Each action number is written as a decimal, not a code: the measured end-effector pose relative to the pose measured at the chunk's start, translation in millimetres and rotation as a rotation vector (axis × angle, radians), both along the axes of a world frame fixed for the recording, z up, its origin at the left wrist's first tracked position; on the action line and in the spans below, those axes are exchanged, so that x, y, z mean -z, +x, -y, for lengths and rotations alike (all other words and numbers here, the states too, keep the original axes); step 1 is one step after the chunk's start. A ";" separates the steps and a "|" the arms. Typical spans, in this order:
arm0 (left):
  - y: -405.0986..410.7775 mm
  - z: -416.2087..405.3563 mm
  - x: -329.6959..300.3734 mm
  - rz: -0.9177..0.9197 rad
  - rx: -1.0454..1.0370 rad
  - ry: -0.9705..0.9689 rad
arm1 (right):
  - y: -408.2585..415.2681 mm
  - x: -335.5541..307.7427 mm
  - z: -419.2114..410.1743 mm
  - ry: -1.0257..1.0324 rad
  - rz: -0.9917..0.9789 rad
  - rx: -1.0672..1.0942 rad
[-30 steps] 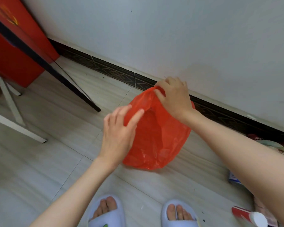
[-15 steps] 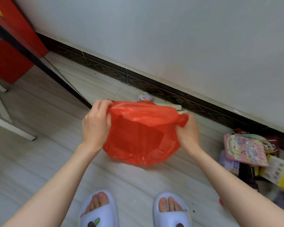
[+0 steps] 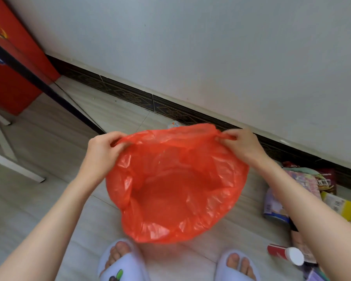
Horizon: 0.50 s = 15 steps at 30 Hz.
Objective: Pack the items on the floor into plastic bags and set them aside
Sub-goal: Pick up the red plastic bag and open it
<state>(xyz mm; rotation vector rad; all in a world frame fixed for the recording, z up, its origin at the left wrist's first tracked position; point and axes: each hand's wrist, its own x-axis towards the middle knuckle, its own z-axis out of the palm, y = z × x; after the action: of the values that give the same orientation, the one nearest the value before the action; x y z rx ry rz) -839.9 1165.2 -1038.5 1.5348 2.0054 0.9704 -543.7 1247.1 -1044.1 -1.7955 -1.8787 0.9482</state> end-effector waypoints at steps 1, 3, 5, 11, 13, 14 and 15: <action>-2.9 1.1 0.5 0.028 -0.011 -0.059 | 6.8 1.0 4.0 -0.055 0.026 -0.029; -7.8 5.5 6.3 0.074 -0.031 -0.178 | 19.6 8.3 14.2 -0.126 0.101 -0.048; -10.7 11.5 18.2 0.122 -0.058 -0.260 | 30.2 19.6 24.5 -0.154 0.193 -0.047; -7.9 15.9 36.1 0.114 -0.171 -0.185 | 33.5 32.0 35.4 -0.039 0.327 -0.019; -9.0 11.7 32.3 0.037 -0.183 -0.129 | 33.4 27.0 29.4 -0.002 0.333 -0.013; -10.4 9.3 31.8 -0.002 -0.187 -0.119 | 34.4 24.9 26.1 0.008 0.327 -0.010; -11.6 7.5 31.9 -0.038 -0.192 -0.120 | 34.9 22.6 23.9 0.008 0.320 -0.011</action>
<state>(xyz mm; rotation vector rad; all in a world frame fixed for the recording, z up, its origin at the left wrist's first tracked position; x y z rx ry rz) -851.5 1157.7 -1070.4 1.3255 2.2269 0.8796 -508.7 1223.3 -1066.7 -2.0322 -2.0754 0.6862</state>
